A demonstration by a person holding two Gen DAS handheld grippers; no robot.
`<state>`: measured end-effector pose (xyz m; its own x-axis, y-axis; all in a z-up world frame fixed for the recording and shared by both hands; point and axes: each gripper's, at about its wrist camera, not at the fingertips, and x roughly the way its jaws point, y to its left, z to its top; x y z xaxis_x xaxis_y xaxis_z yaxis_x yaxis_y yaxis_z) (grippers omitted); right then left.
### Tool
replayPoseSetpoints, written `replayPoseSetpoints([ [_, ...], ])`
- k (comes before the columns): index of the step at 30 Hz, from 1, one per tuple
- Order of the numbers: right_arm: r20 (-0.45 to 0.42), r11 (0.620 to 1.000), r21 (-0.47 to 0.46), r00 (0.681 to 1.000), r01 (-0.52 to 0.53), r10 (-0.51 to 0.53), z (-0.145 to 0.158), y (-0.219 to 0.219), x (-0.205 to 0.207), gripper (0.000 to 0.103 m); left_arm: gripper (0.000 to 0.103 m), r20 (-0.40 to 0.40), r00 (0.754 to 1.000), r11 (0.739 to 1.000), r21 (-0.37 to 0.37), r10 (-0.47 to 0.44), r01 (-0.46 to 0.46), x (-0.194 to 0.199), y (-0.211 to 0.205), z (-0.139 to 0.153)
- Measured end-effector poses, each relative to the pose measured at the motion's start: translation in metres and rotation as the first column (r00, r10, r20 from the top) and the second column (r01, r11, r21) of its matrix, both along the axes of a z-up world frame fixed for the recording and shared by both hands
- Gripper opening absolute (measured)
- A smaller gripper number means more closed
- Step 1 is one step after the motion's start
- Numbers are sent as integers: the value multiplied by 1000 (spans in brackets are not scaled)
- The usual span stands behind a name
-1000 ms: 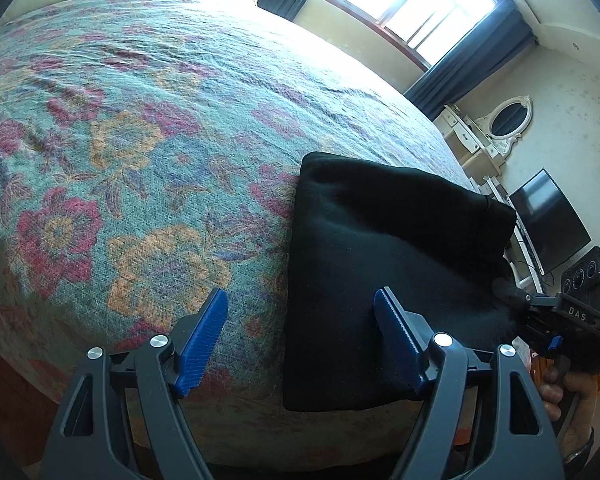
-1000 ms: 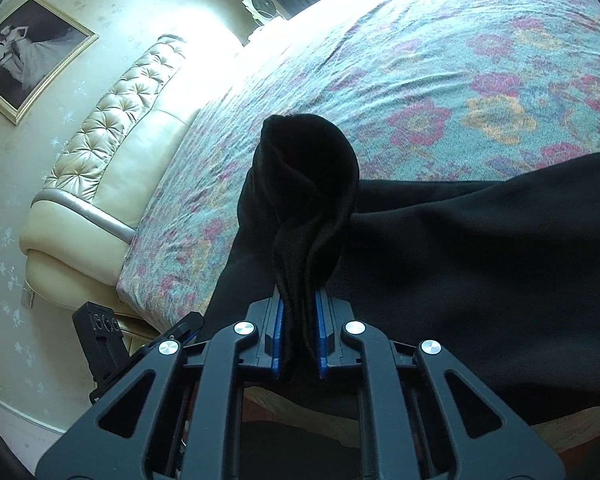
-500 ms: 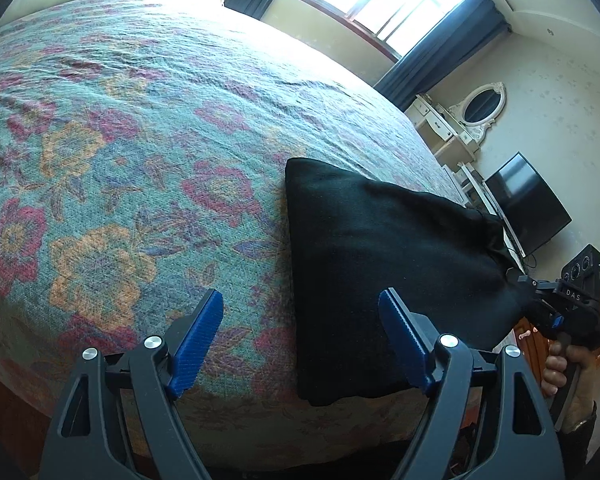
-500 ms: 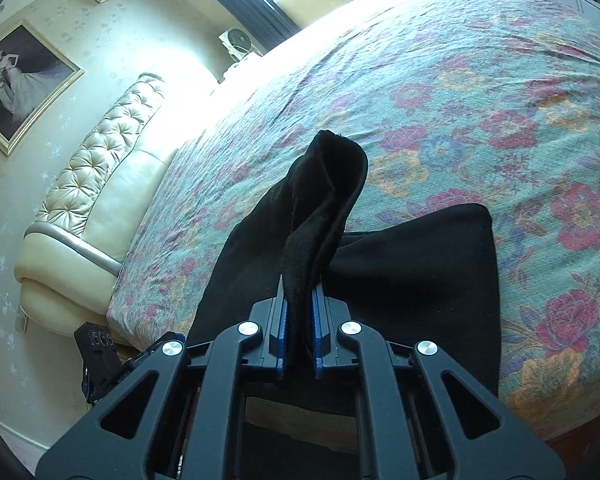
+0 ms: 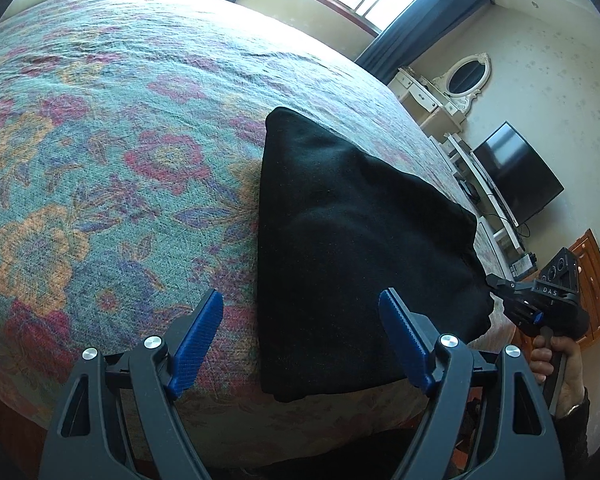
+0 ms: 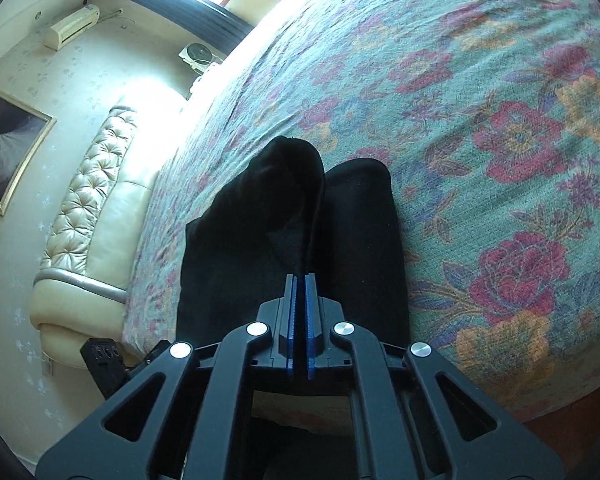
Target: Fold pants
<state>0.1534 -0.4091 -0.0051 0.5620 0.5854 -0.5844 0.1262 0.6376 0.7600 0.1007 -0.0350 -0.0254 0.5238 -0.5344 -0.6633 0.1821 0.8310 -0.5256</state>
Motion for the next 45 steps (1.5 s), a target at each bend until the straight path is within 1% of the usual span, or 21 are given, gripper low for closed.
replayPoseSetpoints([
  [1, -9, 1000, 23, 1000, 9, -9, -2, -3, -1, 16, 79, 4, 1000, 1000, 3, -5, 5, -1, -1, 0],
  [2, -17, 999, 24, 999, 28, -27, -3, -5, -2, 38, 79, 5, 1000, 1000, 4, -7, 7, -1, -1, 0],
  [3, -17, 999, 12, 999, 47, -47, -2, -9, -3, 50, 79, 4, 1000, 1000, 4, -5, 5, 0, 0, 0],
  [7, -19, 999, 32, 1000, 25, -25, -7, -8, -4, 51, 79, -5, 1000, 1000, -2, 4, -4, -1, 4, -4],
  [9, -23, 1000, 15, 1000, 10, -10, -10, -3, -3, 51, 79, -6, 1000, 1000, -4, 6, -6, -2, 3, -3],
  [12, -30, 1000, 22, 1000, 1, 0, -13, 1, 1, 53, 79, -10, 1000, 1000, -9, -1, 1, -4, 0, -3],
  [17, -8, 1000, 6, 1000, -20, 20, -10, 6, 10, 56, 79, -11, 1000, 1000, -7, -20, 20, -1, -2, -5],
  [19, -14, 998, -23, 999, -52, 51, -9, 13, 12, 57, 79, -19, 1000, 1000, -19, -18, 18, -1, -1, -7],
  [20, -10, 996, -54, 997, -72, 72, -7, 17, 13, 57, 79, -24, 1000, 1000, -24, -16, 15, 0, 0, -8],
  [22, -1, 984, -138, 993, -113, 114, -1, 26, 12, 56, 79, -27, 1000, 999, -29, -14, 13, 0, 1, -9],
  [23, 2, 975, -181, 992, -126, 128, 3, 31, 11, 54, 79, -24, 1000, 999, -28, -15, 15, 0, 2, -9],
  [24, 2, 963, -231, 989, -141, 145, 6, 36, 10, 50, 79, -21, 1000, 1000, -24, -16, 16, 0, 2, -9],
  [26, 11, 929, -335, 985, -157, 170, 14, 46, 5, 49, 81, -17, 1000, 1000, -19, -15, 15, 0, 3, -9],
  [28, 31, 912, -376, 982, -162, 187, 19, 53, 2, 49, 82, -19, 1000, 1000, -20, -14, 13, 0, 3, -10],
  [31, 42, 920, -359, 982, -156, 183, 19, 53, 5, 49, 82, -21, 1000, 1000, -25, -16, 15, 0, 6, -11],
  [35, 19, 945, -282, 983, -169, 181, 10, 46, 14, 48, 82, -20, 1000, 1000, -22, -16, 15, -2, 4, -11],
  [37, 21, 939, -297, 982, -175, 190, 10, 46, 13, 37, 82, -20, 1000, 1000, -19, -18, 17, -2, 4, -10],
  [39, 27, 935, -311, 981, -173, 190, 12, 44, 10, 22, 82, -18, 1000, 1000, -16, -18, 18, -3, 4, -11],
  [40, 32, 936, -308, 981, -173, 191, 12, 43, 8, 20, 82, -19, 1000, 1000, -16, -18, 18, -3, 4, -11],
  [41, 40, 937, -303, 980, -173, 194, 13, 43, 7, 11, 82, -22, 1000, 1000, -15, -15, 15, -2, 3, -11],
  [45, 62, 945, -276, 978, -173, 197, 16, 43, 3, 8, 82, -22, 1000, 1000, -11, -14, 14, -2, 3, -12],
])
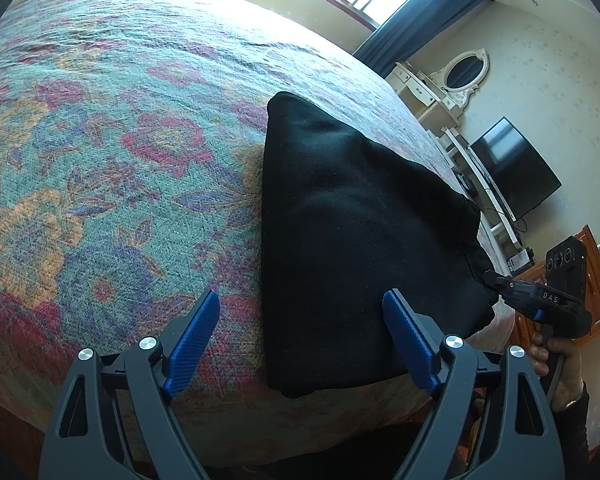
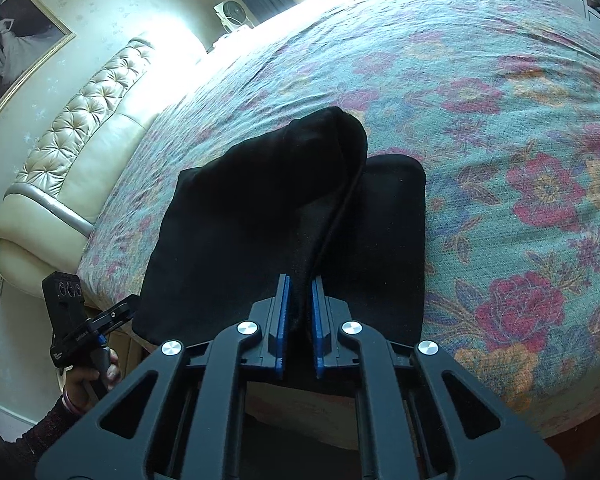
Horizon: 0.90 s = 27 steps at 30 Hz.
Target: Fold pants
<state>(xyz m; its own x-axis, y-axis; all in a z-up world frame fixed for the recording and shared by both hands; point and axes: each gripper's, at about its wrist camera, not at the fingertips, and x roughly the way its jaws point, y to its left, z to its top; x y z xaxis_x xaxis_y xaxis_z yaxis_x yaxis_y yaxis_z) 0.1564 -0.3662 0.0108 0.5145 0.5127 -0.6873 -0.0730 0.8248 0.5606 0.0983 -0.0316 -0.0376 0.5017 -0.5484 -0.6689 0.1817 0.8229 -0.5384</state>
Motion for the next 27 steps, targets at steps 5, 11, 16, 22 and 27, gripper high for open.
replayPoseSetpoints([
  [5, 42, 1000, 17, 999, 18, -19, 16, -7, -6, 7, 82, 6, 1000, 1000, 14, -6, 6, -2, -2, 2],
  [11, -39, 997, 16, 997, 73, -72, -13, -32, -13, 7, 82, 9, 1000, 999, 37, -26, 25, -1, -10, 4],
  [16, -77, 994, 54, 993, 97, -93, -38, -40, -13, 8, 82, 6, 999, 998, 50, -32, 32, -1, -16, 4],
  [22, -89, 971, 195, 988, 142, -126, -39, -56, -19, 36, 82, 3, 1000, 998, 55, -27, 27, -1, -19, 4],
  [27, -132, 931, 290, 973, 222, -190, -51, -83, -31, 80, 82, -4, 1000, 999, 46, -28, 29, -1, -19, 2],
])
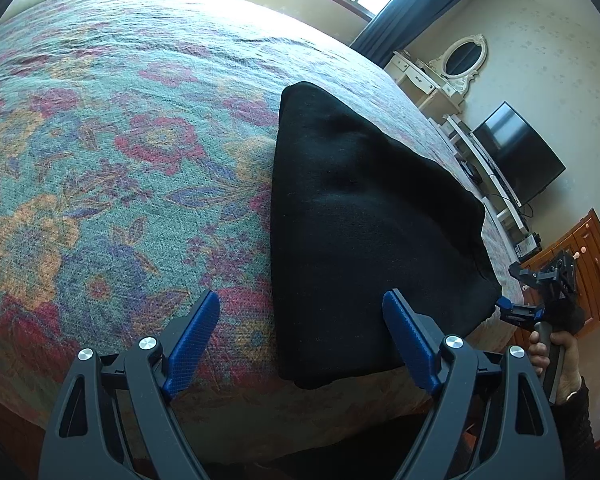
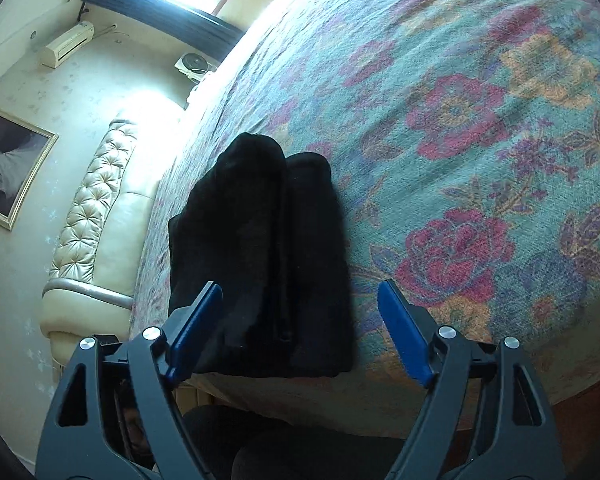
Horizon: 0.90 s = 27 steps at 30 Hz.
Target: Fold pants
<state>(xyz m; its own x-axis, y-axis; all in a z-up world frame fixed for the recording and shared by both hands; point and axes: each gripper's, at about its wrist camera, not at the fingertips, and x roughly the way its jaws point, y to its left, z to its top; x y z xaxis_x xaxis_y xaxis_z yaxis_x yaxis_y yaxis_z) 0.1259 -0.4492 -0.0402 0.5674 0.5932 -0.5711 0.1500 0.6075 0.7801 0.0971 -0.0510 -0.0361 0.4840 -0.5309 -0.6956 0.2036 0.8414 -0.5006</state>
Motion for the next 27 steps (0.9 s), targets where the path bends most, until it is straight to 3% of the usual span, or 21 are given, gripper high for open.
replayPoseSetpoints([
  [3, -58, 995, 96, 998, -6, 11, -24, -3, -5, 81, 82, -23, 1000, 999, -32, 7, -8, 3, 3, -3],
  [5, -38, 989, 147, 999, -7, 12, -32, -1, -7, 88, 82, -40, 999, 999, -52, 10, -12, 3, 3, -5],
  [9, 4, 954, 295, 999, -51, 52, -38, 12, 0, 89, 82, -61, 998, 997, -79, 0, -5, 4, -1, -8],
  [16, 18, 968, 235, 996, -84, 82, -32, 36, 9, 89, 86, -110, 994, 990, -138, 11, -26, 6, -8, -14],
  [19, 9, 978, 188, 996, -93, 93, -27, 41, 10, 73, 86, -94, 995, 992, -119, 26, -37, 4, -4, -10],
  [21, -9, 985, 146, 995, -94, 96, -27, 41, 12, 55, 86, -80, 995, 991, -115, 55, -64, 3, 4, -7],
  [23, -11, 986, 138, 995, -94, 96, -28, 41, 12, 44, 86, -107, 992, 989, -123, 65, -78, 5, 11, -11],
  [27, -15, 985, 142, 994, -102, 105, -32, 38, 12, 35, 86, -124, 989, 987, -128, 76, -92, 4, 13, -18],
])
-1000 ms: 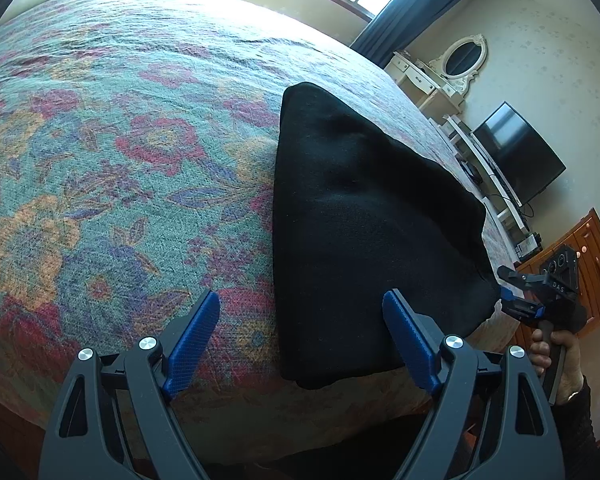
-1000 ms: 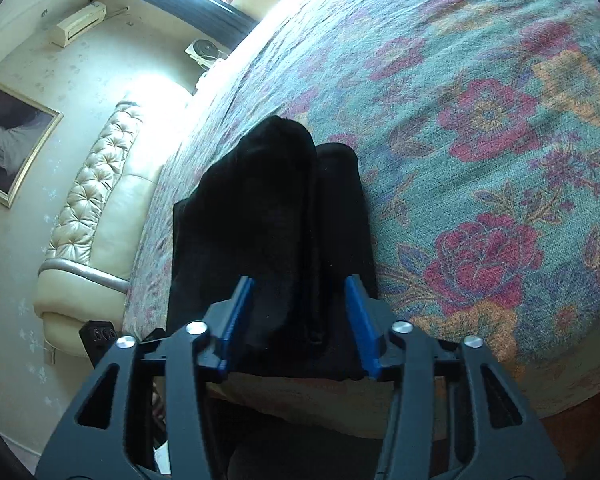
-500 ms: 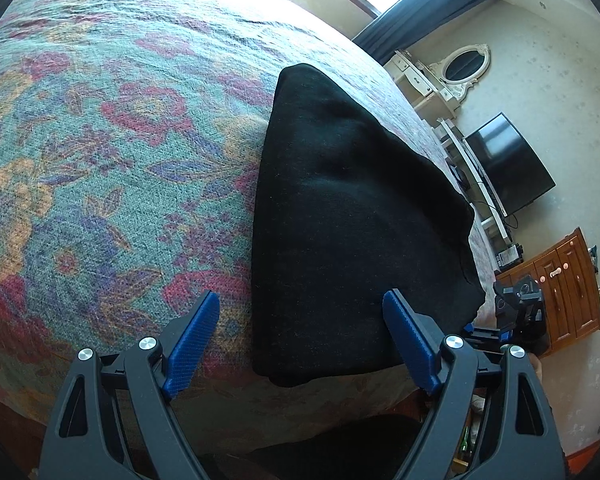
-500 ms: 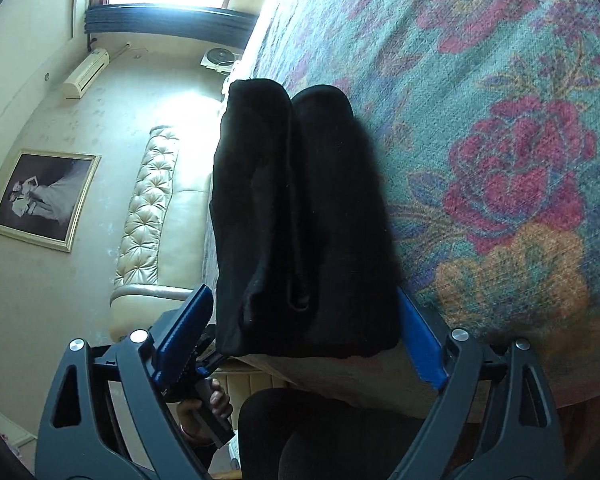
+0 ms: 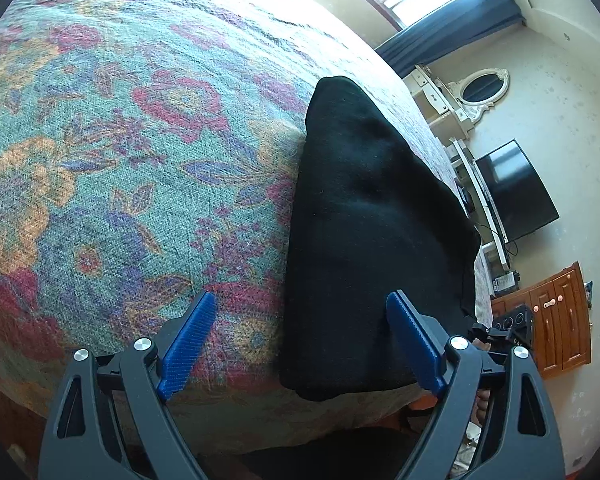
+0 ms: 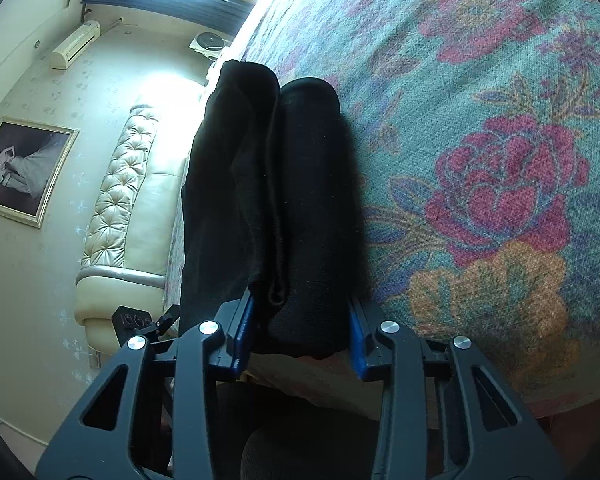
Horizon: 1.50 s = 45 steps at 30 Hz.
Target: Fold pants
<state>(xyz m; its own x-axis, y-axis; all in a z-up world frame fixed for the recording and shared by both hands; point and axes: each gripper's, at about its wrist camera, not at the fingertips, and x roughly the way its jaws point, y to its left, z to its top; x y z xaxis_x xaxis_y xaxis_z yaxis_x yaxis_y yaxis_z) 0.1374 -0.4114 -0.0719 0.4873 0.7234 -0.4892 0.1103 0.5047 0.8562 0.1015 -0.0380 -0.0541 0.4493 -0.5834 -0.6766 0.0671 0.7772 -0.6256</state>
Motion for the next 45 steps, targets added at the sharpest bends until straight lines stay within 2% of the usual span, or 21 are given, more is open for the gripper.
replayPoseSetpoints([
  [4, -1, 1000, 13, 1000, 0, 0, -5, -5, -3, 34, 87, 23, 999, 998, 60, -31, 30, -4, -8, 3],
  [11, 5, 999, 42, 1000, -3, 3, -19, -19, -3, 33, 87, 2, 999, 998, 42, -51, 51, -6, -8, 5],
  [15, 11, 998, 57, 1000, -6, 5, -22, -26, -5, 33, 87, 10, 996, 996, 25, -86, 86, -1, -23, 6],
  [21, 15, 998, 64, 1000, -3, 2, -27, -33, -10, 34, 87, 39, 991, 992, -4, -127, 127, 1, -41, 5],
  [24, 16, 998, 68, 1000, -2, 1, -29, -33, -12, 34, 87, 66, 988, 990, 21, -141, 140, 0, -45, 6],
  [25, 17, 998, 67, 1000, -3, 2, -29, -33, -13, 34, 86, 67, 987, 989, 27, -148, 147, 0, -46, 5],
  [27, 20, 998, 67, 1000, -7, 5, -29, -33, -13, 34, 70, 66, 985, 985, 69, -162, 157, 1, -49, 4],
  [28, 22, 998, 65, 1000, -8, 7, -29, -33, -14, 34, 67, 69, 983, 983, 77, -170, 165, 1, -49, 4],
  [30, 25, 998, 63, 1000, -11, 10, -28, -33, -14, 34, 52, 82, 981, 982, 89, -175, 168, 0, -48, 5],
  [33, 27, 998, 61, 1000, -15, 14, -26, -32, -14, 34, 46, 86, 979, 980, 100, -182, 174, 0, -48, 7],
  [35, 29, 998, 64, 999, -16, 14, -25, -31, -14, 34, 47, 82, 980, 980, 93, -184, 176, 1, -47, 5],
  [37, 28, 998, 65, 1000, -14, 12, -25, -31, -14, 34, 56, 77, 979, 980, 87, -187, 180, 1, -46, 5],
  [38, 29, 997, 70, 1000, -13, 11, -25, -31, -14, 35, 64, 76, 980, 980, 84, -186, 180, 1, -45, 5],
  [39, 32, 997, 80, 999, -15, 13, -26, -32, -14, 39, 71, 74, 980, 981, 72, -185, 180, 1, -42, 5],
  [43, 36, 992, 127, 999, -22, 18, -24, -42, -15, 51, 77, 68, 986, 988, 11, -153, 153, 4, -20, 9],
  [45, 59, 996, 89, 998, -19, 13, -16, -50, -13, 64, 80, 83, 985, 988, -22, -149, 151, 9, -7, 12],
])
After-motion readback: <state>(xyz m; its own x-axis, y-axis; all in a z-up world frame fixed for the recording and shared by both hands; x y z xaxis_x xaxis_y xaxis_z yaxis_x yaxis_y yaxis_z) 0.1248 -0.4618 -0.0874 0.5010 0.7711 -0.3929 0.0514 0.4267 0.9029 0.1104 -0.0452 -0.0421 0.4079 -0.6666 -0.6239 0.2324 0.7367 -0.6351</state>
